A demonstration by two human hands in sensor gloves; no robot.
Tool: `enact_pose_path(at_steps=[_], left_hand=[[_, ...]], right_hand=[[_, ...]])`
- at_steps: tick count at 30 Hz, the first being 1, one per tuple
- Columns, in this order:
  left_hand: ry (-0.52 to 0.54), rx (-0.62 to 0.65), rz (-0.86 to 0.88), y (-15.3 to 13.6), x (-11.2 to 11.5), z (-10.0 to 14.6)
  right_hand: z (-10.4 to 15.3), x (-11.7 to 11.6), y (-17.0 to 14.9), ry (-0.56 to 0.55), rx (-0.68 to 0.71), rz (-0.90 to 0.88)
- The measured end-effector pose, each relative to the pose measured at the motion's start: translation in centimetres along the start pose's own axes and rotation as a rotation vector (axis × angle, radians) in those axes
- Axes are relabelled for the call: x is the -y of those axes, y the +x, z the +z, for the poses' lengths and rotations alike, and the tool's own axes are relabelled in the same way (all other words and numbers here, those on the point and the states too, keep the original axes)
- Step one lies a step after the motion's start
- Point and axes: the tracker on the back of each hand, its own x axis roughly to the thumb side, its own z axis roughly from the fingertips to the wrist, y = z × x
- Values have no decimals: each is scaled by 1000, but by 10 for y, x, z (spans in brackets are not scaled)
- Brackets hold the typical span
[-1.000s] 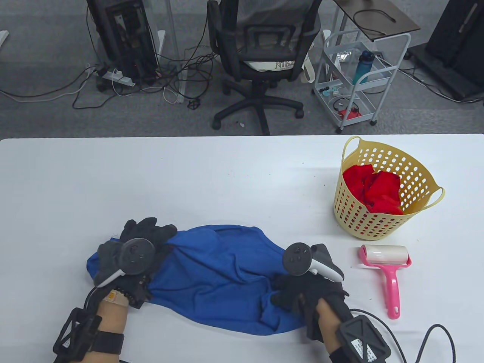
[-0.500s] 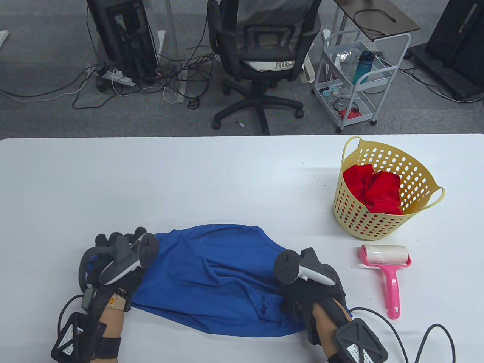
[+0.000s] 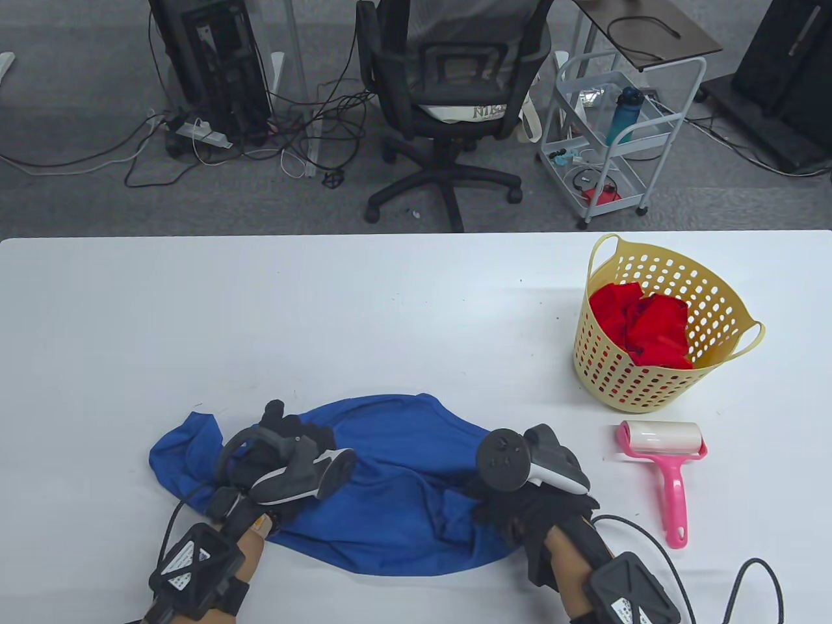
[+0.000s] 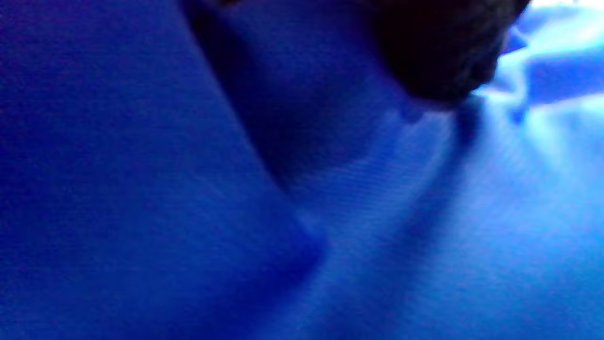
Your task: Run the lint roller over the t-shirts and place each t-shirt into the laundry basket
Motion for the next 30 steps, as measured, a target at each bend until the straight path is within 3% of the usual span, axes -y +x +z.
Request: enact_pose_path(at_steps=[2, 4, 6, 9, 10, 13, 17, 23, 26, 30], left_hand=[[79, -33, 54, -17, -17, 12], [93, 4, 155, -33, -29, 24], [27, 100, 309, -44, -33, 29], [-200, 213, 543, -51, -26, 29], [-234, 214, 580, -50, -23, 29], [-293, 194, 516, -40, -15, 23], [-310, 232, 418, -13, -18, 19], [-272, 264, 167, 21, -44, 32], [-339, 295, 228, 25, -44, 34], [-408, 340, 179, 39, -28, 30]], right_hand=[[-2, -2, 3, -136, 39, 27], [-11, -10, 3, -177, 68, 49], [-27, -27, 0, -70, 52, 27], [-42, -44, -6, 244, -29, 18], [-42, -41, -7, 254, -57, -7], [-40, -30, -21, 164, -229, 51], [-30, -18, -45, 197, -458, 69], [-11, -9, -67, 190, -733, 196], [-7, -5, -63, 162, -770, 264], [-3, 2, -48, 101, -617, 279]])
